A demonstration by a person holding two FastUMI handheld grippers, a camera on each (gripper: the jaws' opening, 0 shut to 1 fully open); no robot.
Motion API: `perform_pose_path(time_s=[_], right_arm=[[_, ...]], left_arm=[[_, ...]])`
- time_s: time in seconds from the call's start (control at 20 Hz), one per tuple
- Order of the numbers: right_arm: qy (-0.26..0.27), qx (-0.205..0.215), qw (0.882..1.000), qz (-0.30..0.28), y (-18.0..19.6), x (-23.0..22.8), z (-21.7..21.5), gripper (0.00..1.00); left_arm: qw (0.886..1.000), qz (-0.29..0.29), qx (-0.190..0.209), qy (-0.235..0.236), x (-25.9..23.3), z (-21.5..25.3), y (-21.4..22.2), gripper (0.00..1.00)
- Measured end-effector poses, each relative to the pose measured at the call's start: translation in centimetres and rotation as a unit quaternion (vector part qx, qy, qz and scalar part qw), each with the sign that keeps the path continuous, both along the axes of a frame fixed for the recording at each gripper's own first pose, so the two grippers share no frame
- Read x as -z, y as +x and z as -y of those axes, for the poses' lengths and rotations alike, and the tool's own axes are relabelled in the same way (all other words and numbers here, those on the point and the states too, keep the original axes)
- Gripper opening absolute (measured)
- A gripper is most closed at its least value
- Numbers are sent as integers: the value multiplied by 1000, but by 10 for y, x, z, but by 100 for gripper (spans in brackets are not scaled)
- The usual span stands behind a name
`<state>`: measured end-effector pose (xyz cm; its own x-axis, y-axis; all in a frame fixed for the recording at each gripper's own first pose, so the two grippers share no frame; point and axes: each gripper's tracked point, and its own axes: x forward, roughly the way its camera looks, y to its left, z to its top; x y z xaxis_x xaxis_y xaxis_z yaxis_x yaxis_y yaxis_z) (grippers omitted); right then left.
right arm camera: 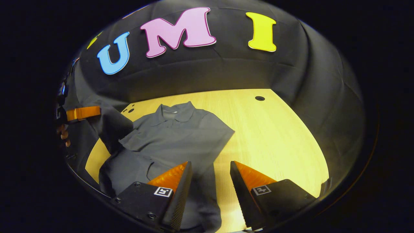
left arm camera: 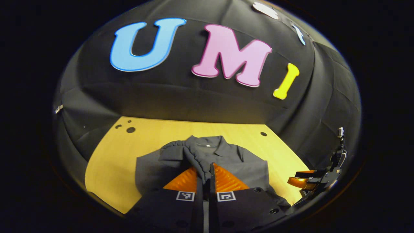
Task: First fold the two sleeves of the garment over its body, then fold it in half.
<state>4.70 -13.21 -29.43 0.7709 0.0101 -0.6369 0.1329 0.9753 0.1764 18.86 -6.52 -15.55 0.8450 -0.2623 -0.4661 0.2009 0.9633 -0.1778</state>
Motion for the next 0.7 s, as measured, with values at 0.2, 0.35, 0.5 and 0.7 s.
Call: perform_pose_path(time_s=[0.2, 0.35, 0.5, 0.7], right_arm=[[7, 2, 1000, -8, -7, 10, 20, 74], [11, -2, 1000, -19, -11, 19, 34, 74], [17, -5, 999, -29, -14, 30, 46, 74], [21, -15, 999, -46, -17, 46, 54, 75]], left_arm=[[1000, -15, 13, 15, 33, 43, 18, 11], [999, -20, 11, 26, 60, 67, 32, 11], [999, -28, 9, 43, 87, 85, 44, 11], [996, -46, 26, 76, 130, 112, 49, 12]])
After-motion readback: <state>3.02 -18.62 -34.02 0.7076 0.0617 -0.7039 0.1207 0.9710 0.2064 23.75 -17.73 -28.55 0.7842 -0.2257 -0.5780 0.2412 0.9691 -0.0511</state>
